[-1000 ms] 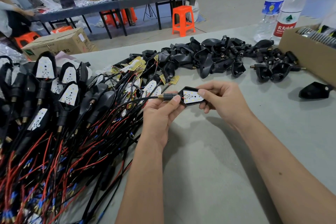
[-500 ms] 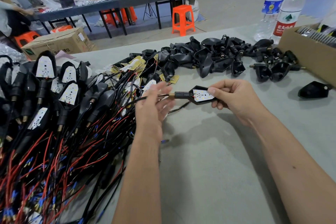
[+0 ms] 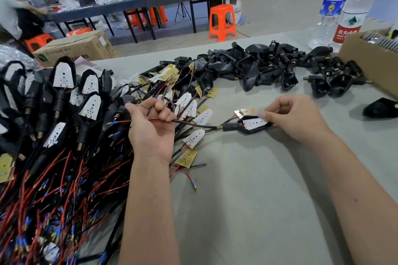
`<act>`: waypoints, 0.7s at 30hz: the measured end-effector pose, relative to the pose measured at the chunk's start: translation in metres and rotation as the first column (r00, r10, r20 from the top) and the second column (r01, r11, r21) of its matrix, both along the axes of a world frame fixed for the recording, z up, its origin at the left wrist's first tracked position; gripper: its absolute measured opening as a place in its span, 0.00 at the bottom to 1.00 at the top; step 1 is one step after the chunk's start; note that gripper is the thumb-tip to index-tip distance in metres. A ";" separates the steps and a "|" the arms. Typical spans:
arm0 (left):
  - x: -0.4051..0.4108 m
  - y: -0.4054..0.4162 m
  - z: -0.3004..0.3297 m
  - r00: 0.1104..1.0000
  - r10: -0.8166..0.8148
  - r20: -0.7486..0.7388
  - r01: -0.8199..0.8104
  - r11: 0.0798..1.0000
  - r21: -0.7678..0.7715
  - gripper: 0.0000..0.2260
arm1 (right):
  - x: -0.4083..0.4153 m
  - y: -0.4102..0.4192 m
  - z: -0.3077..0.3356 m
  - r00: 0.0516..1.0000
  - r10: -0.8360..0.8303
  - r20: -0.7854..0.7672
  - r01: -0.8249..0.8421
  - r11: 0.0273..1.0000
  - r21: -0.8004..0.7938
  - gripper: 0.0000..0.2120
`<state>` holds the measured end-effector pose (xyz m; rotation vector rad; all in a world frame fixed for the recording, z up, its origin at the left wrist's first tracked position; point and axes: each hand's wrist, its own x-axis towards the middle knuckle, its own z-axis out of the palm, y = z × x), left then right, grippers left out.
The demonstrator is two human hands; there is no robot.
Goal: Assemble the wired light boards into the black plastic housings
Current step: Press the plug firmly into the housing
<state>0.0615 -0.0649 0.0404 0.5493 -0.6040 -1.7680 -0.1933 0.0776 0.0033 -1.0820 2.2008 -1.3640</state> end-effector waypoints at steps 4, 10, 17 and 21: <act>0.003 -0.002 -0.002 0.999 -0.026 -0.033 0.026 1.000 0.002 0.25 | 0.036 -0.017 0.019 0.872 -0.086 -0.483 0.022 0.990 -0.137 0.13; 0.002 0.004 0.001 0.957 -0.267 -0.112 0.264 0.964 -0.041 0.23 | 0.133 -0.055 -0.004 0.668 0.216 -0.712 -0.260 0.964 0.048 0.11; 0.005 0.001 0.000 0.976 -0.217 -0.001 0.216 0.975 0.045 0.25 | 0.130 -0.055 -0.013 0.680 0.229 -0.697 -0.275 0.960 0.047 0.15; 0.002 0.002 0.001 0.983 -0.185 -0.001 0.185 0.981 0.051 0.25 | 0.127 -0.051 -0.005 0.654 0.241 -0.717 -0.264 0.961 0.082 0.16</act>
